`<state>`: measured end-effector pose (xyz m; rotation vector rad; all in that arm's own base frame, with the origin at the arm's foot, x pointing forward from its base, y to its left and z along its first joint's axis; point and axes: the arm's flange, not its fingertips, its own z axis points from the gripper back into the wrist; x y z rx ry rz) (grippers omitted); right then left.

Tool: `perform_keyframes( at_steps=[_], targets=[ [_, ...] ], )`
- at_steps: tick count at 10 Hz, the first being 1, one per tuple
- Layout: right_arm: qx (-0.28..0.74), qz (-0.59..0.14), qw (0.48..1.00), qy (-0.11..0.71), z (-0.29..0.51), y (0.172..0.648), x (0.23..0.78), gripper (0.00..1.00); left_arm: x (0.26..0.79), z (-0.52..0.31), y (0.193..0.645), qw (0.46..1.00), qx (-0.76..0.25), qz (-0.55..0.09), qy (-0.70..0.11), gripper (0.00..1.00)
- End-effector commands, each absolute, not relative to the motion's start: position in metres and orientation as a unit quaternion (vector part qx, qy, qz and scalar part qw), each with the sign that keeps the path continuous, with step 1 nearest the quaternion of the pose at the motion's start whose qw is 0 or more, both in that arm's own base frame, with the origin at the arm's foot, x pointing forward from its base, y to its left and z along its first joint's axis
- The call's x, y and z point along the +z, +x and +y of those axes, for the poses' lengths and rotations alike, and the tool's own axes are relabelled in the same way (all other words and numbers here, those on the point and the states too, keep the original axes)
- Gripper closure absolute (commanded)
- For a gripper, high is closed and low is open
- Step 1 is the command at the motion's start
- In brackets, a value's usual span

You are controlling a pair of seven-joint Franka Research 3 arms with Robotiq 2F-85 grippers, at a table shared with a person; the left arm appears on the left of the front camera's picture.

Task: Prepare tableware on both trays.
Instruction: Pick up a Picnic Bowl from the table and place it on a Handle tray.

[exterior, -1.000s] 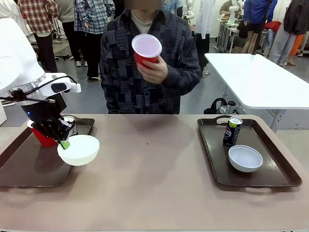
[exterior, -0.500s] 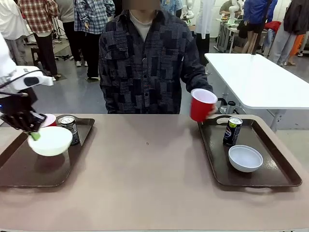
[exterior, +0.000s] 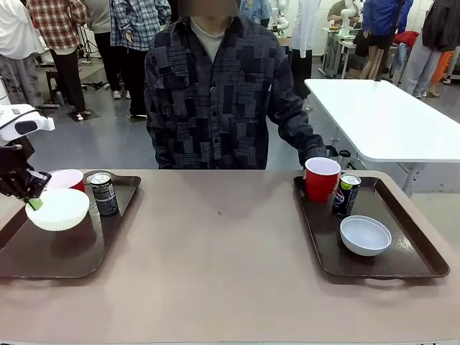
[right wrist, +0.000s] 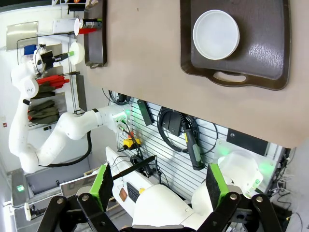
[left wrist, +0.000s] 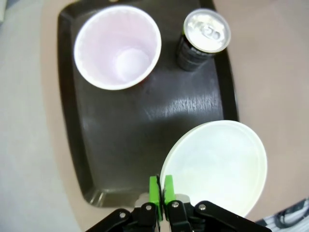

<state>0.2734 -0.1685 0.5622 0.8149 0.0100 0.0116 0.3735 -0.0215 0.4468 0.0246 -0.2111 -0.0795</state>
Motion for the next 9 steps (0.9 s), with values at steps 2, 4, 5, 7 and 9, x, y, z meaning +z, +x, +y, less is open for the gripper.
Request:
perform_keyframes(
  at_steps=[2, 4, 5, 7, 9],
  targets=[
    [0.008, 0.001, 0.917, 0.399, -0.169, 0.274, 0.563, 0.0, 0.396, -0.019, 0.356, 0.993, -0.002, -0.109, 0.036, 0.96],
    [0.008, 0.001, 0.917, 0.399, -0.169, 0.274, 0.563, 0.0, 0.373, -0.023, 0.358, 0.994, -0.002, -0.098, 0.057, 0.96],
    [0.008, 0.001, 0.917, 0.399, -0.169, 0.274, 0.563, 0.0, 0.364, -0.027, 0.359, 0.994, -0.005, -0.09, 0.056, 0.96],
    [0.008, 0.001, 0.917, 0.399, -0.169, 0.274, 0.563, 0.0, 0.353, -0.032, 0.358, 0.995, -0.007, -0.084, 0.054, 0.96],
    [0.008, 0.001, 0.917, 0.399, -0.169, 0.274, 0.563, 0.0, 0.347, -0.037, 0.356, 0.996, -0.012, -0.08, 0.047, 0.94]
  ],
)
